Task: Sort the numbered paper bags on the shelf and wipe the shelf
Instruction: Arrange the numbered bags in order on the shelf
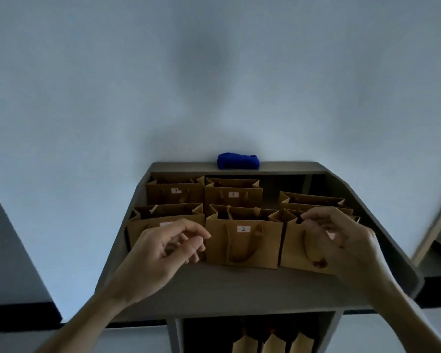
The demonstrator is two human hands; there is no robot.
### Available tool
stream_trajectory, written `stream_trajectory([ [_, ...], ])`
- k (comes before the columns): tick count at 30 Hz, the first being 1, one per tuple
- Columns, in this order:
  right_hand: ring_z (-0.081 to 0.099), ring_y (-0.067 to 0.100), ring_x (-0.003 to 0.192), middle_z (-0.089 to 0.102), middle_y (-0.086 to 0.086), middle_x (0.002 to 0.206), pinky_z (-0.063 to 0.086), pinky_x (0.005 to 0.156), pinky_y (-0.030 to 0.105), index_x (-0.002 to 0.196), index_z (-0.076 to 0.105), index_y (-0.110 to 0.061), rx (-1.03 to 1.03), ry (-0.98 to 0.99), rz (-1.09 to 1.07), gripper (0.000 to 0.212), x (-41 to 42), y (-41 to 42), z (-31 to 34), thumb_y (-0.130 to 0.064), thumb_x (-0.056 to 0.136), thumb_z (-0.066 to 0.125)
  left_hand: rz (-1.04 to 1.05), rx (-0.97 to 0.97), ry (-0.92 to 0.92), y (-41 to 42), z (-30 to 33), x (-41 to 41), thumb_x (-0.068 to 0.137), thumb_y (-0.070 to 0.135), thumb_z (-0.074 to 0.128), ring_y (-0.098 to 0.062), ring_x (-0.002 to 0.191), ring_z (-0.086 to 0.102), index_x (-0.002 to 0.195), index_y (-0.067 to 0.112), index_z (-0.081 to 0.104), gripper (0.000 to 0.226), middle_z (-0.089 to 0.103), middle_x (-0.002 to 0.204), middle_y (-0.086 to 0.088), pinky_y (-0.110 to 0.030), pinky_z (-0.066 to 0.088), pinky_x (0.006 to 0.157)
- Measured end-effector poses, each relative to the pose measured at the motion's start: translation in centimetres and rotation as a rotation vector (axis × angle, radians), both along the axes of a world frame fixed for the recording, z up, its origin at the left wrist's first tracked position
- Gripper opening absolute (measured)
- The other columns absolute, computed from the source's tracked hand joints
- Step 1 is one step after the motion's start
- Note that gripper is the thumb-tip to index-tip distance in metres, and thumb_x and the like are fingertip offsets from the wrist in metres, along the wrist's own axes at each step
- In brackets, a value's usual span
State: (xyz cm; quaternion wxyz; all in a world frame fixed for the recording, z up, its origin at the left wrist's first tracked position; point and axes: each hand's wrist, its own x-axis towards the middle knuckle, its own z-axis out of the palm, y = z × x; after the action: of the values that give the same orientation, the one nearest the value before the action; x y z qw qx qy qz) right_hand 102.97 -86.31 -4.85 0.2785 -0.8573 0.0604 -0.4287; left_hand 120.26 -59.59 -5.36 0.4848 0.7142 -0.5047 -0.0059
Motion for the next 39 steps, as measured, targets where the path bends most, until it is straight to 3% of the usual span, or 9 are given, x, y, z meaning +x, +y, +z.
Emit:
stream_trajectory([
  [3,0.060,-0.012,0.097,0.063,-0.025,0.109,0.045,0.077,0.001,0.102,0.065,-0.027,-0.010,0.014,0.009,0.017,2.4,0.0,-0.3,-0.026,0.086,0.060,0.059,0.000,-0.049,-0.2,-0.6,3.5,0.093,0.033,0.059,-0.012,0.084,0.070,0.104,0.031,0.066,0.013,0.070,0.089,0.015,-0.027,0.059,0.070],
  [6,0.063,-0.010,0.095,0.069,-0.021,0.094,0.047,0.075,0.003,0.102,0.067,-0.024,-0.030,0.043,0.021,0.018,4.6,-0.8,-1.1,-0.024,0.086,0.061,0.118,0.010,-0.096,-0.7,-1.3,7.6,0.093,0.042,0.057,-0.007,0.086,0.069,0.105,0.034,0.065,0.017,0.069,0.091,0.020,-0.024,0.059,0.072],
  [14,0.063,-0.007,0.094,0.065,-0.019,0.095,0.047,0.075,0.004,0.105,0.064,-0.023,-0.063,0.155,0.029,0.020,10.5,-2.9,-3.3,-0.014,0.088,0.064,0.281,0.043,-0.089,-2.1,-3.1,16.4,0.092,0.031,0.059,-0.001,0.091,0.065,0.101,0.036,0.063,0.012,0.067,0.097,0.017,-0.013,0.055,0.073],
  [18,0.061,-0.009,0.097,0.064,-0.019,0.096,0.046,0.076,0.002,0.107,0.062,-0.024,-0.053,0.165,0.092,0.024,12.6,-3.7,-3.4,-0.011,0.088,0.064,0.358,0.042,-0.029,-2.9,-3.6,17.9,0.093,0.025,0.059,-0.010,0.089,0.066,0.103,0.031,0.064,0.013,0.067,0.098,0.015,-0.005,0.049,0.071],
  [23,0.063,-0.005,0.096,0.066,-0.015,0.097,0.049,0.079,0.007,0.111,0.062,-0.023,-0.020,0.192,0.165,0.022,14.6,-5.6,-3.5,-0.016,0.091,0.060,0.445,0.052,-0.083,-4.2,-4.5,18.7,0.094,0.025,0.059,-0.003,0.094,0.062,0.108,0.028,0.064,0.015,0.063,0.106,0.015,-0.004,0.048,0.073],
  [28,0.061,-0.007,0.099,0.062,-0.021,0.099,0.048,0.083,0.008,0.109,0.060,-0.031,-0.081,0.293,0.255,0.019,16.4,-6.5,-3.4,-0.028,0.091,0.056,0.459,0.351,-0.137,-5.6,-5.8,20.5,0.094,0.027,0.059,-0.008,0.116,0.052,0.124,0.028,0.055,0.030,0.056,0.127,0.008,-0.026,0.046,0.097],
  [34,0.057,-0.004,0.100,0.058,-0.019,0.107,0.049,0.082,0.015,0.111,0.060,-0.032,-0.232,0.524,0.313,0.017,18.0,-6.3,-4.4,-0.030,0.094,0.057,0.423,0.534,-0.102,-7.3,-4.2,22.5,0.097,0.021,0.054,-0.007,0.097,0.061,0.115,0.023,0.067,0.022,0.068,0.116,0.002,-0.010,0.041,0.072],
  [39,0.055,-0.004,0.099,0.056,-0.020,0.108,0.045,0.079,0.011,0.113,0.060,-0.032,-0.240,0.574,0.309,0.018,18.7,-6.4,-4.9,-0.032,0.096,0.056,0.428,0.604,-0.084,-8.2,-3.5,23.8,0.097,0.019,0.055,-0.012,0.107,0.060,0.116,0.022,0.069,0.024,0.066,0.123,0.001,-0.018,0.040,0.082],
])
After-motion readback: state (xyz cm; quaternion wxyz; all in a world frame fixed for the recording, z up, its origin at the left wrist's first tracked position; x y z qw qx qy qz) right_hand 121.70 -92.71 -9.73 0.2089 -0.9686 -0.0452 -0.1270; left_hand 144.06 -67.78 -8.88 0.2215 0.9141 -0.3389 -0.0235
